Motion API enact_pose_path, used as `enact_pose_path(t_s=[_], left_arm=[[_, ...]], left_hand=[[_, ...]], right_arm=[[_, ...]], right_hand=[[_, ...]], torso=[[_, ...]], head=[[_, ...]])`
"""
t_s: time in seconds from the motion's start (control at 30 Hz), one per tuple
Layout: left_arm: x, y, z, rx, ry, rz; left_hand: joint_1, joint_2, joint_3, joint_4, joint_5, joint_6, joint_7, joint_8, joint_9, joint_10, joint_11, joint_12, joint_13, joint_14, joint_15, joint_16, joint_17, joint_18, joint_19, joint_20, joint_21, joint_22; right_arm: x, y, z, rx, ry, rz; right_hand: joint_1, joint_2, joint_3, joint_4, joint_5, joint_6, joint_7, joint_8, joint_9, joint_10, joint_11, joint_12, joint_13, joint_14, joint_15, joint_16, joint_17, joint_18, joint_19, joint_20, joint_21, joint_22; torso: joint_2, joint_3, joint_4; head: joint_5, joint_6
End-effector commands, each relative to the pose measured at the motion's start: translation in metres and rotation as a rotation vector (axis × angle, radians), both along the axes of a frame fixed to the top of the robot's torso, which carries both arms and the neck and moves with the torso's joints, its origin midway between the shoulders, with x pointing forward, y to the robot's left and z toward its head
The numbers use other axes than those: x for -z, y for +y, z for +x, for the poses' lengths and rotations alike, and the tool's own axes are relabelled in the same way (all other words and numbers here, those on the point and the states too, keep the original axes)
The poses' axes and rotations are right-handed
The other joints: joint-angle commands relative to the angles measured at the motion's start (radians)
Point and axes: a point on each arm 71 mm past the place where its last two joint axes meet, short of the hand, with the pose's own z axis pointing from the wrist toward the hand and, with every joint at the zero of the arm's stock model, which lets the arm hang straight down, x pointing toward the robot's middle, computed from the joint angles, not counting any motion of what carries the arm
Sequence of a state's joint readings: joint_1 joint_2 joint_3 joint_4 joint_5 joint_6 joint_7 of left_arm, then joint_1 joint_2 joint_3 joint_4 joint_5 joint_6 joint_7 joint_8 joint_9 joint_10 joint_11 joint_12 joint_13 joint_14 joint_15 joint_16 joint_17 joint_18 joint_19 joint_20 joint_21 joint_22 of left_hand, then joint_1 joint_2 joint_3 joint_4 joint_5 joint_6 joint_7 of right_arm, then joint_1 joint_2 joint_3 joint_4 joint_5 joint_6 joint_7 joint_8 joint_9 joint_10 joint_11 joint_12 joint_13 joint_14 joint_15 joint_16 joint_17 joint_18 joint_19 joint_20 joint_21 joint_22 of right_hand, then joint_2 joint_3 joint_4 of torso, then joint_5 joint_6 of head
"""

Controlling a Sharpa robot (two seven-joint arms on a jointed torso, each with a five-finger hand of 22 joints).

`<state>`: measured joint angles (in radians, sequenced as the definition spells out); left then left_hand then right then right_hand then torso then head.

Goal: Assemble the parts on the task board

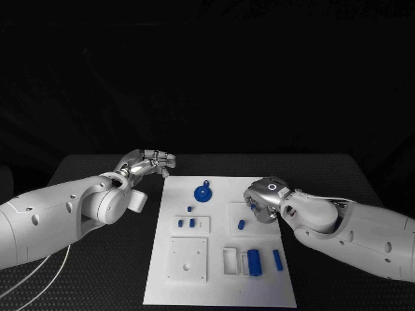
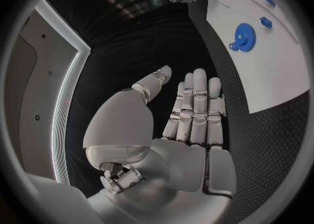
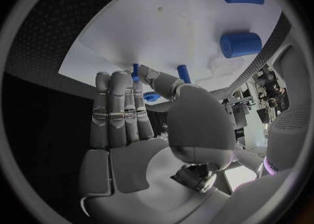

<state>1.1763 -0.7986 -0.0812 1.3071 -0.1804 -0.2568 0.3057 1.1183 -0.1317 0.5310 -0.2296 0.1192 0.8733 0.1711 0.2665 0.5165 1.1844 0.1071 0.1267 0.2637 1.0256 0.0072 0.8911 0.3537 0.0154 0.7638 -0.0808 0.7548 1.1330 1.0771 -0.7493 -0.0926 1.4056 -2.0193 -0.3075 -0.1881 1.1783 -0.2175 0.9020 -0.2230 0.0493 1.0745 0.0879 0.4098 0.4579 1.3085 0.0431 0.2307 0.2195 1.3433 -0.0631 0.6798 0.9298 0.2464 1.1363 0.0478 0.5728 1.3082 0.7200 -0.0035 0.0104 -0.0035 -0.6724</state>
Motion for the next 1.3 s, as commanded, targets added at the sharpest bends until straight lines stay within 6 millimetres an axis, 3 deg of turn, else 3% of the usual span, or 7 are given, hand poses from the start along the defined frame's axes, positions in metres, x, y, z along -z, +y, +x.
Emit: enact_pose_path(t_s=[0.03,0.33,0.6,0.7,0.87,1.13,1.3], left_arm=[[-0.001,-0.002,0.0,0.004,-0.002,-0.016],[-0.001,-0.002,0.001,0.003,0.0,-0.019],[0.0,-0.002,0.004,-0.01,-0.003,-0.02],[0.001,-0.004,0.006,-0.017,-0.003,-0.02],[0.003,-0.009,0.01,-0.03,-0.003,-0.026],[0.006,-0.018,0.017,-0.04,-0.009,-0.03],[0.006,-0.024,0.019,-0.042,-0.011,-0.034]], left_hand=[[-0.011,-0.003,-0.004,0.003,-0.003,-0.01,0.001,-0.002,-0.002,-0.005,0.001,-0.004,-0.002,0.009,0.001,-0.004,0.001,0.019,0.005,-0.01,-0.005,0.001],[-0.013,-0.003,-0.005,0.004,-0.004,-0.014,0.002,-0.002,-0.002,-0.005,0.001,-0.004,-0.002,0.01,0.001,-0.005,0.003,0.019,0.006,-0.01,-0.006,0.002],[-0.014,-0.002,-0.006,0.005,-0.004,-0.016,0.003,-0.002,-0.002,-0.006,0.002,-0.005,-0.002,0.011,0.001,-0.006,0.004,0.019,0.006,-0.01,-0.007,0.002],[-0.014,-0.002,-0.006,0.005,-0.004,-0.016,0.003,-0.002,-0.002,-0.006,0.002,-0.005,-0.002,0.011,0.001,-0.006,0.005,0.019,0.007,-0.01,-0.007,0.002],[-0.015,-0.002,-0.006,0.006,-0.004,-0.017,0.003,-0.002,-0.002,-0.005,0.001,-0.005,-0.002,0.012,0.0,-0.007,0.006,0.019,0.007,-0.01,-0.007,0.002],[-0.016,-0.001,-0.006,0.007,-0.003,-0.017,0.003,-0.001,-0.002,-0.004,0.001,-0.004,-0.002,0.012,0.0,-0.008,0.007,0.02,0.008,-0.01,-0.008,0.002],[-0.016,0.0,-0.006,0.008,-0.003,-0.017,0.003,0.0,-0.002,-0.003,0.001,-0.004,-0.001,0.012,0.0,-0.008,0.007,0.02,0.008,-0.01,-0.009,0.002]], right_arm=[[-0.006,0.001,0.0,-0.006,-0.025,0.007],[-0.024,-0.001,0.0,0.005,-0.015,0.065],[-0.046,0.022,-0.017,-0.074,-0.021,0.231],[-0.05,0.037,-0.024,-0.121,-0.027,0.281],[-0.044,0.063,-0.037,-0.184,-0.005,0.313],[-0.011,0.095,-0.063,-0.267,0.068,0.286],[0.01,0.113,-0.081,-0.31,0.118,0.272]], right_hand=[[0.001,-0.013,0.006,0.001,0.0,0.004,0.0,0.003,0.002,0.021,-0.01,0.005,0.002,-0.003,-0.012,0.003,0.002,0.015,0.002,-0.004,0.007,0.023],[0.0,-0.018,0.01,0.004,0.0,0.006,-0.001,0.003,0.005,0.023,-0.011,0.003,0.006,-0.003,-0.012,0.008,0.003,0.015,0.002,-0.005,0.011,0.022],[-0.001,-0.019,0.011,0.007,0.001,0.006,-0.001,0.003,0.006,0.024,-0.011,0.002,0.008,-0.003,-0.013,0.01,0.003,0.015,0.003,-0.006,0.014,0.022],[0.0,-0.019,0.012,0.008,0.001,0.006,-0.001,0.003,0.007,0.025,-0.011,0.001,0.008,-0.003,-0.013,0.011,0.003,0.015,0.003,-0.006,0.015,0.022],[0.001,-0.019,0.013,0.009,0.001,0.005,-0.001,0.002,0.007,0.025,-0.011,0.0,0.009,-0.003,-0.013,0.012,0.003,0.015,0.004,-0.007,0.016,0.022],[0.001,-0.019,0.014,0.01,0.001,0.005,-0.001,0.001,0.008,0.025,-0.011,-0.001,0.011,-0.003,-0.013,0.013,0.003,0.015,0.004,-0.007,0.018,0.022],[0.002,-0.018,0.014,0.01,0.001,0.004,-0.001,0.001,0.008,0.025,-0.011,-0.002,0.011,-0.004,-0.013,0.014,0.003,0.015,0.004,-0.008,0.019,0.022]], torso=[[0.0,0.0001,-0.0003],[0.0,-0.0002,-0.001],[-0.003,0.0009,-0.0021],[-0.005,0.001,-0.0021],[-0.012,0.0015,-0.0029],[-0.027,-0.0041,-0.004],[-0.033,-0.0061,-0.0038]], head=[[0.001,0.0],[0.001,-0.001],[0.018,0.003],[0.032,0.006],[0.075,0.005],[0.143,-0.02],[0.161,-0.034]])
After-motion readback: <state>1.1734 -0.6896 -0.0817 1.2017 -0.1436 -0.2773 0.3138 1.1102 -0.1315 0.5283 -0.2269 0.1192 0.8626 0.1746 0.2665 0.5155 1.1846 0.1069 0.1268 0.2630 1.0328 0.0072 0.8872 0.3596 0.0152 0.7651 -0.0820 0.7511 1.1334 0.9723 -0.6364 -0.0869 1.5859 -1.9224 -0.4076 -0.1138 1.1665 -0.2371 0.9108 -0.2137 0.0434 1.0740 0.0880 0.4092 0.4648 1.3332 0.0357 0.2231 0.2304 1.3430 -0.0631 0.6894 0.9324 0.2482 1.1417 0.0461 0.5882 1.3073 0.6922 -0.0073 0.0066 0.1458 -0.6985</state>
